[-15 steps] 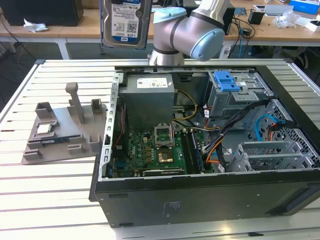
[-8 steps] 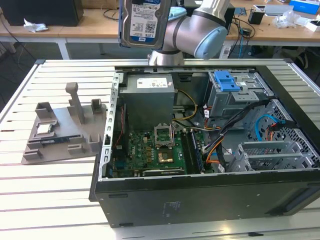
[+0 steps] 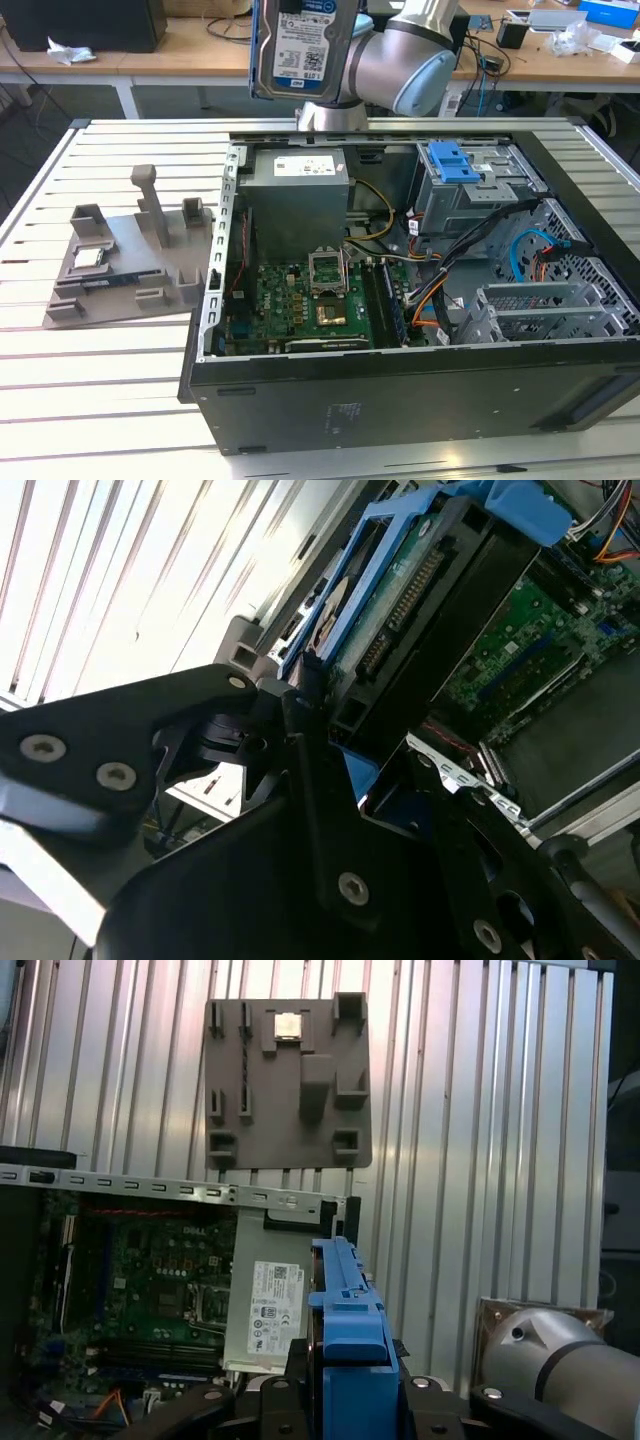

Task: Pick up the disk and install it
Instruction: 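Pick up the disk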

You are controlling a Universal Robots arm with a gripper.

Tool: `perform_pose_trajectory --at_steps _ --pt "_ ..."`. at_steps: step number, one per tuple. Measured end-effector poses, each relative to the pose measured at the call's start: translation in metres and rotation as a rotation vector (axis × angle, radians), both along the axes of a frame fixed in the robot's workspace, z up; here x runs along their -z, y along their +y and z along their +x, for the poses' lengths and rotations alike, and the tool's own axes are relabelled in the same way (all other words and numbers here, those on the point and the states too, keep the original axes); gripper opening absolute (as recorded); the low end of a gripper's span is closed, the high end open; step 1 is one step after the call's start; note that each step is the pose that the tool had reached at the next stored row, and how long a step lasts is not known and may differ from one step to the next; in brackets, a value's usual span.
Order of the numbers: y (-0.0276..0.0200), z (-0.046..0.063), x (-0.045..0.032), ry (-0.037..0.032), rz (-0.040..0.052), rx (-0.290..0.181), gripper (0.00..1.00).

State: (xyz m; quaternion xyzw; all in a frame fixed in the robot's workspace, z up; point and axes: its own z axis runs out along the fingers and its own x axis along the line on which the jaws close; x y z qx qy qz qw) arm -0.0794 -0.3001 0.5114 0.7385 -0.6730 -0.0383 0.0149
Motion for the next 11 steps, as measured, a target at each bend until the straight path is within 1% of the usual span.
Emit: perform_pose_trajectory --at_steps 2,4,5,7,8,10,11 --pt "-0.0043 0.0 0.0004 0.0 0.005 0.001 0.37" --pt "-0.0094 0.001 0.0007 0.0001 0.0123 0.001 0.37" --pt "-0.0139 0.001 0.001 0.0001 0.0183 0.001 0.37" --pt "-0.0198 0.001 0.0012 0.0001 0.0243 0.002 0.37" --pt "-0.0237 0.001 0.0012 0.0001 0.0265 0.002 0.37" --pt "-0.0336 0.001 0.0015 -0.0001 0.0279 0.002 0.37" --pt "-0.0368 0.001 0.0015 0.0001 0.0279 0.003 0.37"
